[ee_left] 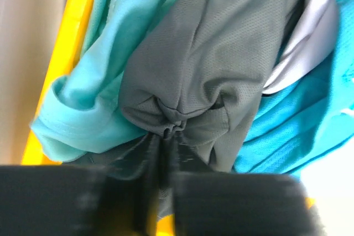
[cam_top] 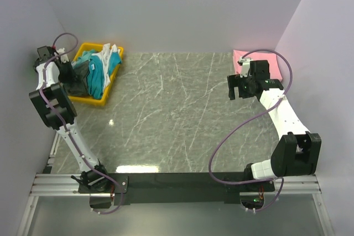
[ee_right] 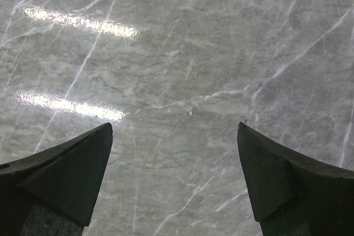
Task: Fold and stack the t-shirts
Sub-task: Grab the tshirt from the pile, then move the tshirt to the center of the board, then flatten the tshirt out
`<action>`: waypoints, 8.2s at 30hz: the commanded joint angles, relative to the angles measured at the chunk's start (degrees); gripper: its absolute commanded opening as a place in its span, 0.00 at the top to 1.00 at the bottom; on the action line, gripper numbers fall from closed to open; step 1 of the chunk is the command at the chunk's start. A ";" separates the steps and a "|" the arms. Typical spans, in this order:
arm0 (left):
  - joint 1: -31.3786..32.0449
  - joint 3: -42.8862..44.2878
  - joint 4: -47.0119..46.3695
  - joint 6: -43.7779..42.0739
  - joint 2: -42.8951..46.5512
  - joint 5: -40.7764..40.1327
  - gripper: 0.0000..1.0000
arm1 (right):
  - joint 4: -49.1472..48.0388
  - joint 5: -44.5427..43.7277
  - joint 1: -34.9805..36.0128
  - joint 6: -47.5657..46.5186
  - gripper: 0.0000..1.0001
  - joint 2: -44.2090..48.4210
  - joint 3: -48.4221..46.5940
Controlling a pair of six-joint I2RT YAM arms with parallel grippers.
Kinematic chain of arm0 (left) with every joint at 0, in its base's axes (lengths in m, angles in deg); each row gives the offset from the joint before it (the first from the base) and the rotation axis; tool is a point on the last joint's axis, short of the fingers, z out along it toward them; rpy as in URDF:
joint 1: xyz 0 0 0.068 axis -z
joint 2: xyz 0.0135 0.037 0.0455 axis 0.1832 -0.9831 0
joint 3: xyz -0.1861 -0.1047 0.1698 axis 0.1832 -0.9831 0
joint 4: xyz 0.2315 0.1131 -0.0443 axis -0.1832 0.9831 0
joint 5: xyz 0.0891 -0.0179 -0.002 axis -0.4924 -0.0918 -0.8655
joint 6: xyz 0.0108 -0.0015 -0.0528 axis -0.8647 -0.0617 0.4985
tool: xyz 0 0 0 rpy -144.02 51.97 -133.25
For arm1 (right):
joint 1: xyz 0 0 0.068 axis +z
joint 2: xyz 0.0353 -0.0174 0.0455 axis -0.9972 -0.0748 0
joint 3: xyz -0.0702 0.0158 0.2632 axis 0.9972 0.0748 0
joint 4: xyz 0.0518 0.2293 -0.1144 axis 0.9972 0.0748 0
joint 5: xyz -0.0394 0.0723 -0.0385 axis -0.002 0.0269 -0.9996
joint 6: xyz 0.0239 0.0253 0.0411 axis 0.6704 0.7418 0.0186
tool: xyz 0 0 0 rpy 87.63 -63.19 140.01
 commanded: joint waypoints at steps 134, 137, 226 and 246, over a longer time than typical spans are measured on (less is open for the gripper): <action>34.93 -52.46 -11.02 4.42 35.96 29.06 0.99 | 15.89 18.73 -3.75 -15.15 1.00 -13.21 0.17; 36.86 -51.23 3.18 -15.60 42.09 27.75 0.99 | 17.20 18.46 -2.42 -20.33 1.00 -9.17 4.66; 27.38 -29.84 0.62 -10.98 38.50 15.70 0.24 | 20.54 21.01 -5.24 -7.79 0.46 -7.32 -12.32; 30.63 -51.49 -6.32 -9.68 38.25 5.60 0.20 | 14.48 17.40 8.66 -4.27 0.58 -19.26 7.48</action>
